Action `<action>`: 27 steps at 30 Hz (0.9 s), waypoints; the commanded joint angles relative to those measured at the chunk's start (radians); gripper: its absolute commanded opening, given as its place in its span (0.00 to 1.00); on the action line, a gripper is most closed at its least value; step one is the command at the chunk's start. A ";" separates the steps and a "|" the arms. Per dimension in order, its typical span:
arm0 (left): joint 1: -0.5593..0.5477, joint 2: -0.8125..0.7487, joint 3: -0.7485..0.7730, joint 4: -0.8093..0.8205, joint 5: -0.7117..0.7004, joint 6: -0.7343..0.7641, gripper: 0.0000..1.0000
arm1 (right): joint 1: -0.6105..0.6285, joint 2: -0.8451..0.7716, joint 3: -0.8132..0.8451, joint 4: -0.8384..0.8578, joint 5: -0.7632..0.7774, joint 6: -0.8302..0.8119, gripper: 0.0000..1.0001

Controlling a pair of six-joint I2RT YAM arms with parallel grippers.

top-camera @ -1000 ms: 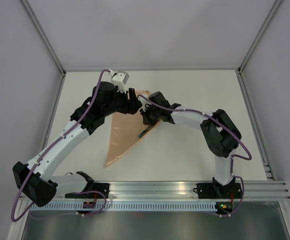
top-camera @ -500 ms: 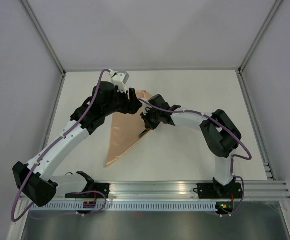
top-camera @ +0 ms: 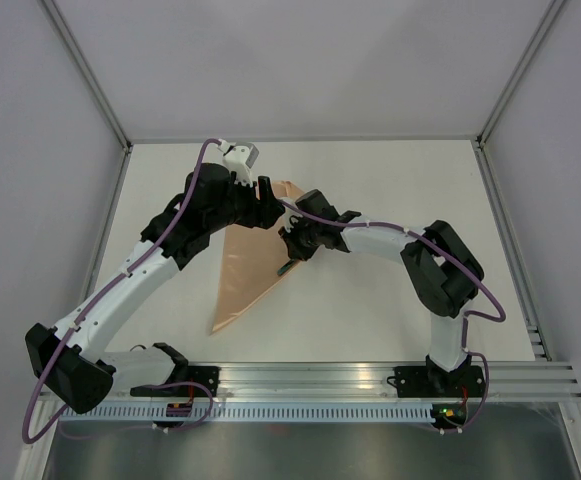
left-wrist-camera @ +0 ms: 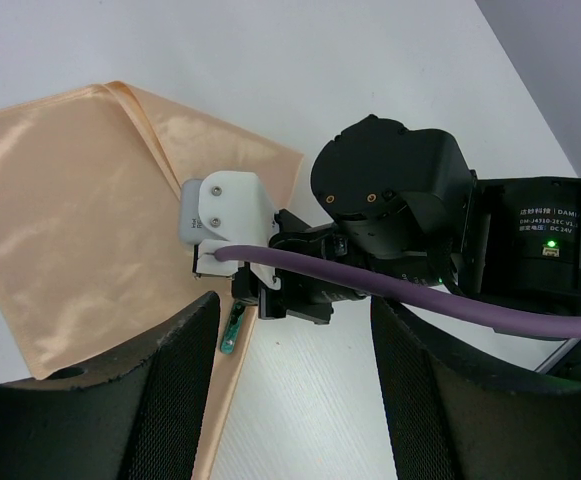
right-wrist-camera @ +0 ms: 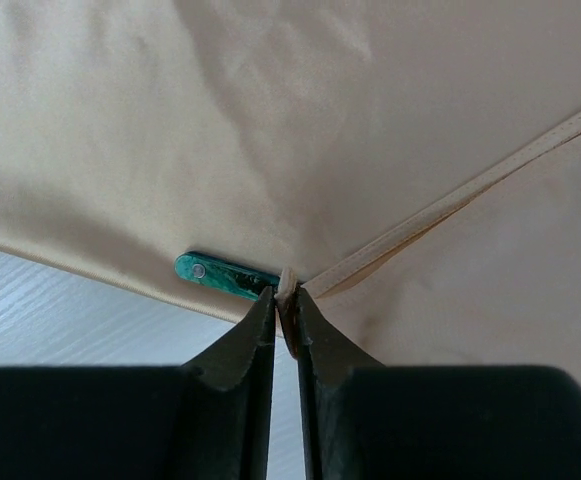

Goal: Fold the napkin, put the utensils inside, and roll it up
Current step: Fold the napkin at the center of the board.

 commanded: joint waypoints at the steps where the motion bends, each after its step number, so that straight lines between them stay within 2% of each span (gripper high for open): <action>1: 0.002 -0.014 0.010 0.005 0.019 -0.029 0.67 | 0.010 -0.051 0.008 -0.001 -0.021 -0.012 0.19; 6: 0.002 -0.010 0.018 0.001 0.021 -0.029 0.68 | 0.010 -0.054 0.010 -0.006 -0.030 -0.012 0.31; 12: 0.002 0.000 0.033 -0.006 0.024 -0.029 0.68 | 0.015 -0.060 0.016 -0.014 -0.039 -0.009 0.37; 18: 0.002 0.006 0.042 -0.006 0.024 -0.029 0.69 | 0.026 -0.063 0.031 -0.029 -0.061 -0.003 0.40; 27: 0.002 0.004 0.090 -0.038 0.002 -0.020 0.70 | 0.069 -0.063 0.068 -0.056 -0.078 -0.003 0.40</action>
